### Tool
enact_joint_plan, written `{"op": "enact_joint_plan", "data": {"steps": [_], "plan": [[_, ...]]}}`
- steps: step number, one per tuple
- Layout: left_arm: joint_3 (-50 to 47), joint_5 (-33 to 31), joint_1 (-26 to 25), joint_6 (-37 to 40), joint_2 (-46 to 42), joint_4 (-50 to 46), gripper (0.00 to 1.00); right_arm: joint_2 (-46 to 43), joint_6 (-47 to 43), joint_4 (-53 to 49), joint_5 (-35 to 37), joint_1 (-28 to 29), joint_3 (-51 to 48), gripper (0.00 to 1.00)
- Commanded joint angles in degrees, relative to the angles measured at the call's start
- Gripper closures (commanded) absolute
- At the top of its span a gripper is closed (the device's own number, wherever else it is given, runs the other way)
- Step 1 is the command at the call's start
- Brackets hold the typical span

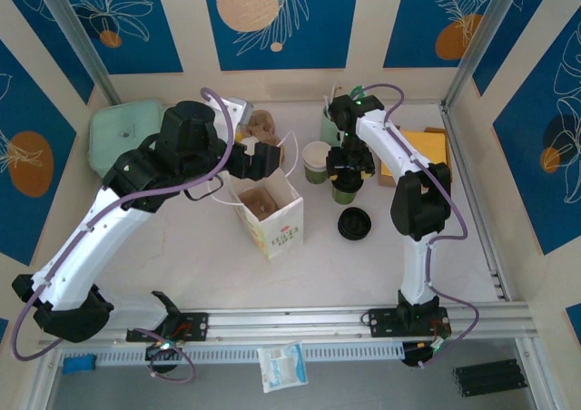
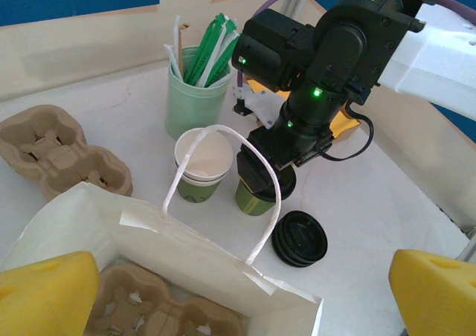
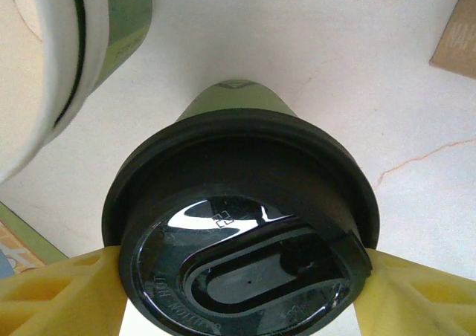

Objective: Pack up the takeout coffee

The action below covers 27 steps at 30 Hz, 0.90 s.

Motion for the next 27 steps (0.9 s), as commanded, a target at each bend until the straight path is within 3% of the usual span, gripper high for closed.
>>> {"op": "enact_joint_plan", "data": {"steps": [1, 7, 27], "plan": [[1.0, -0.7, -0.4, 0.4, 0.0, -0.6, 0.01, -0.1, -0.4, 0.8, -0.6, 0.2, -1.9, 0.26], [0.9, -0.7, -0.4, 0.4, -0.1, -0.5, 0.01, -1.0, -0.4, 1.5, -1.1, 0.2, -3.3, 0.3], [0.6, -1.1, -0.4, -0.1, -0.2, -0.8, 0.01, -6.2, 1.2, 9.2, 0.1, 1.9, -12.4, 0.3]]}}
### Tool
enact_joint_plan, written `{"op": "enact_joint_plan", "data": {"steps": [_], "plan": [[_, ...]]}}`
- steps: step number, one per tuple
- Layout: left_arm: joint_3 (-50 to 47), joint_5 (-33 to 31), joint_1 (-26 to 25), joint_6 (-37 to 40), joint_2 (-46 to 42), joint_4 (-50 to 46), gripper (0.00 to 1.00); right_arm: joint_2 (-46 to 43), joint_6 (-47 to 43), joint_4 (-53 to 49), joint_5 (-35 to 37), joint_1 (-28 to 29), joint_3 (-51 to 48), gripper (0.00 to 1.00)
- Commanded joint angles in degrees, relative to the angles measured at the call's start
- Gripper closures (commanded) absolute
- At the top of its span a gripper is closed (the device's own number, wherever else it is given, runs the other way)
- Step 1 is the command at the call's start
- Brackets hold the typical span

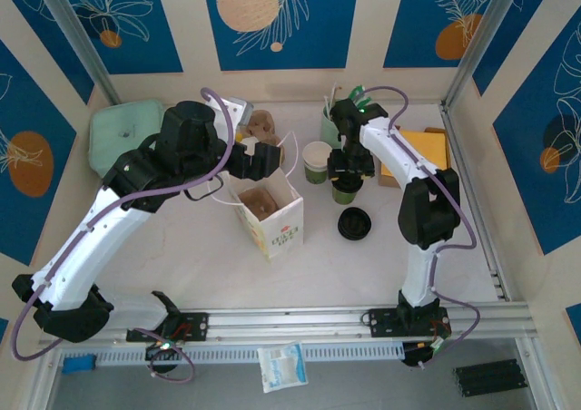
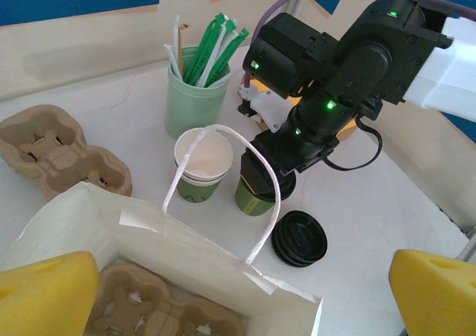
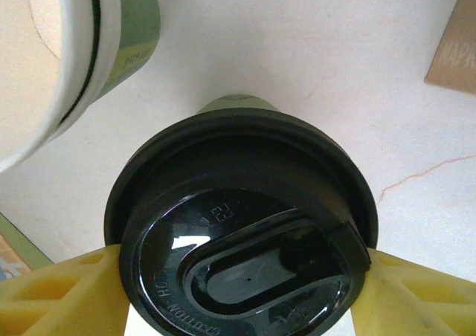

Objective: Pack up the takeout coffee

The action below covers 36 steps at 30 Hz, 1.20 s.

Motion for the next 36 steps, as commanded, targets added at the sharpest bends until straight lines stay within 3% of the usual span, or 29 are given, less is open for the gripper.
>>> {"op": "enact_joint_plan", "data": {"steps": [1, 14, 31, 36], "plan": [[0.7, -1.0, -0.3, -0.1, -0.2, -0.8, 0.0, -0.3, 1.0, 1.1, -1.1, 1.2, -3.7, 0.3], [1.0, -1.1, -0.3, -0.2, -0.1, -1.1, 0.0, -0.4, 1.5, 3.3, -1.9, 1.3, -7.3, 0.29], [1.8, -1.1, -0.3, 0.1, 0.5, -1.4, 0.01, 4.3, -1.4, -2.9, -3.9, -0.5, -1.0, 0.29], [2.2, -1.0, -0.4, 0.4, 0.9, -1.6, 0.0, 4.4, -1.5, -3.5, -3.4, -0.5, 0.1, 0.33]]}}
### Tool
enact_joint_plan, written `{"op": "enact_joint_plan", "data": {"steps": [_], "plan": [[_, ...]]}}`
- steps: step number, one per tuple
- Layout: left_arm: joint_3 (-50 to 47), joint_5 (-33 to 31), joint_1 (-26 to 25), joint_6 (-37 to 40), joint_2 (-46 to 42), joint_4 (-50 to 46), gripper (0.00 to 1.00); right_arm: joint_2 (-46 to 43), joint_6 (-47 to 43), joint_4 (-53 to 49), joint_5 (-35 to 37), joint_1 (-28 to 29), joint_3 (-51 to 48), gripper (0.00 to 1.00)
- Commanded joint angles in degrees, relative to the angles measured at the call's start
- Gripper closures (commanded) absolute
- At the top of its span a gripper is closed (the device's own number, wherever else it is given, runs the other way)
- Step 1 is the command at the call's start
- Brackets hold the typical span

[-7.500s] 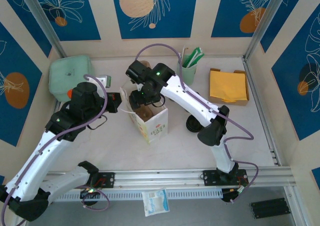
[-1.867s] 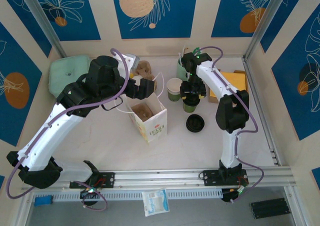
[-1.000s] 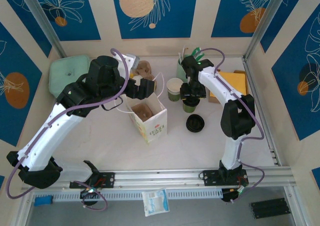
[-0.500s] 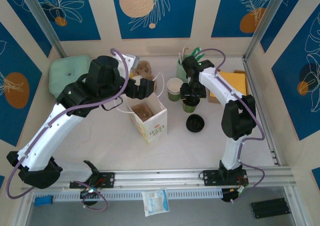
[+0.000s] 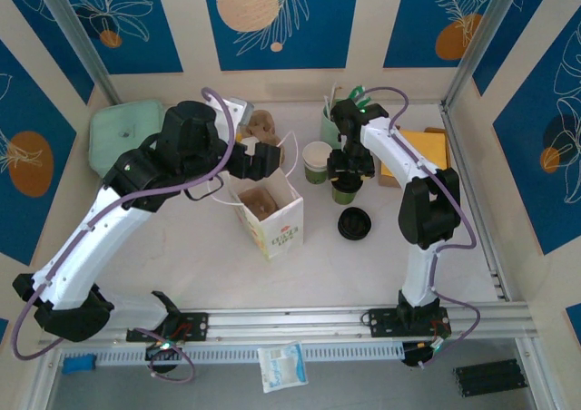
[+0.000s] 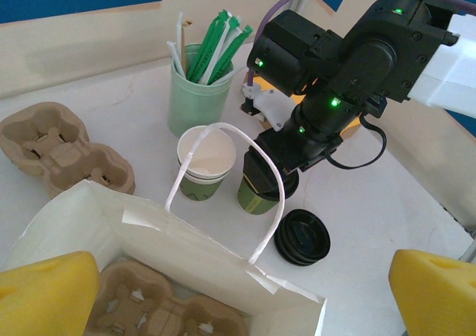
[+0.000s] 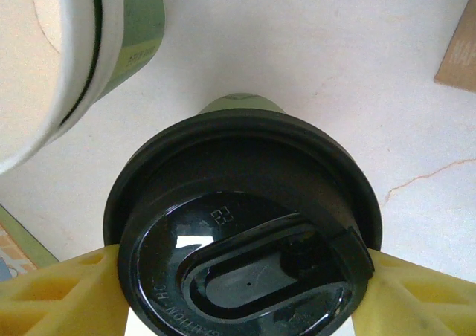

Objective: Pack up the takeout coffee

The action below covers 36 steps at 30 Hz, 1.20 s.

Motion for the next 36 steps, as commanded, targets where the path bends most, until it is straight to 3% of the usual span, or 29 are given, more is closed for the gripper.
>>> {"op": "enact_joint_plan", "data": {"steps": [1, 25, 36], "plan": [[1.9, -0.6, -0.3, 0.4, 0.4, -1.0, 0.01, 3.6, -1.0, -3.1, -1.9, 0.1, -0.3, 0.34], [-1.6, -3.8, -0.3, 0.7, -2.0, -1.8, 0.01, -12.2, 1.9, -7.7, -0.7, 2.2, 4.3, 0.38], [-7.3, -9.0, -0.2, 0.4, -6.6, -3.2, 0.01, -17.8, 4.8, -14.5, 2.2, 8.6, 17.4, 0.38]]}}
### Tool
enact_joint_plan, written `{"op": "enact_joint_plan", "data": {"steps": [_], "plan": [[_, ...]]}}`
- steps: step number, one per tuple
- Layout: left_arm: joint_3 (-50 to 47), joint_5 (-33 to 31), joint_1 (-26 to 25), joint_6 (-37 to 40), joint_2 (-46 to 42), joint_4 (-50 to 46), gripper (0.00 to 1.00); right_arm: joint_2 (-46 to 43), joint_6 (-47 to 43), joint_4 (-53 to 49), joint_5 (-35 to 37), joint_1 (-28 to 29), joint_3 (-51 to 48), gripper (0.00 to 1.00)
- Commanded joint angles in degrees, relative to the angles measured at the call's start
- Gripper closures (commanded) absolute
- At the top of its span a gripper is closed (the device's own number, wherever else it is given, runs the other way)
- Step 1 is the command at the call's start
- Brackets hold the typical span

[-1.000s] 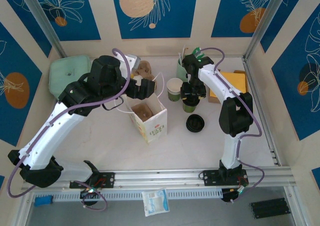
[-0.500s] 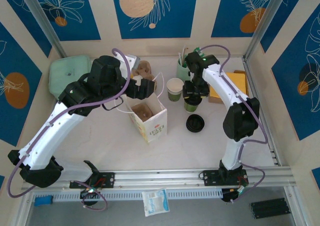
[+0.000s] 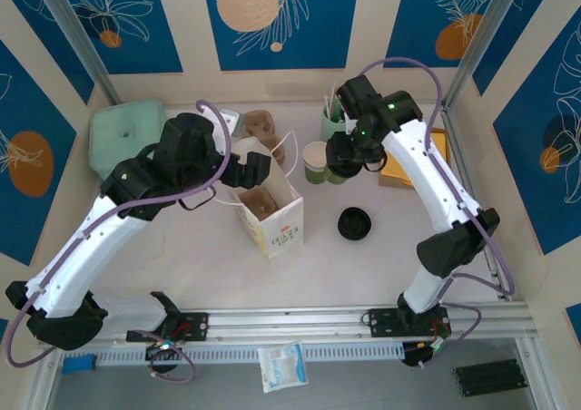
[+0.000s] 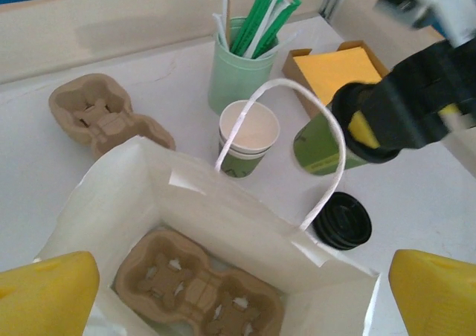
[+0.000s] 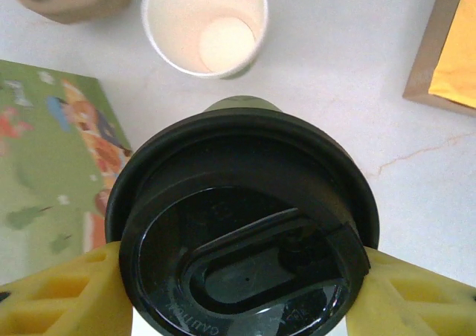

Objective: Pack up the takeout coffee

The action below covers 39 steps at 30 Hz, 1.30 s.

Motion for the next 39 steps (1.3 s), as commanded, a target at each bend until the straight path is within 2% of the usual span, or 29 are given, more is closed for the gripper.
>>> {"op": "enact_joint_plan", "data": {"steps": [1, 10, 20, 31, 39], "plan": [[-1.7, -3.1, -0.2, 0.4, -2.6, -1.4, 0.01, -2.9, 2.1, -4.7, 1.7, 2.2, 5.8, 0.38], [-4.8, -6.6, 0.2, -0.1, -5.7, -2.7, 0.01, -3.3, 3.8, -11.7, 5.8, 7.9, 20.8, 0.39], [-7.0, -10.4, 1.0, -0.6, -8.9, -4.6, 0.01, -4.5, 5.0, -13.8, 6.7, 14.0, 31.3, 0.39], [-10.1, -13.4, 3.2, -0.7, -12.7, -6.3, 0.01, -4.3, 5.9, -9.6, 4.8, 21.3, 34.8, 0.39], [-14.3, -10.6, 6.7, -0.1, -14.3, -4.1, 0.0, 0.9, 5.8, -8.7, 3.2, 24.3, 36.6, 0.39]]}}
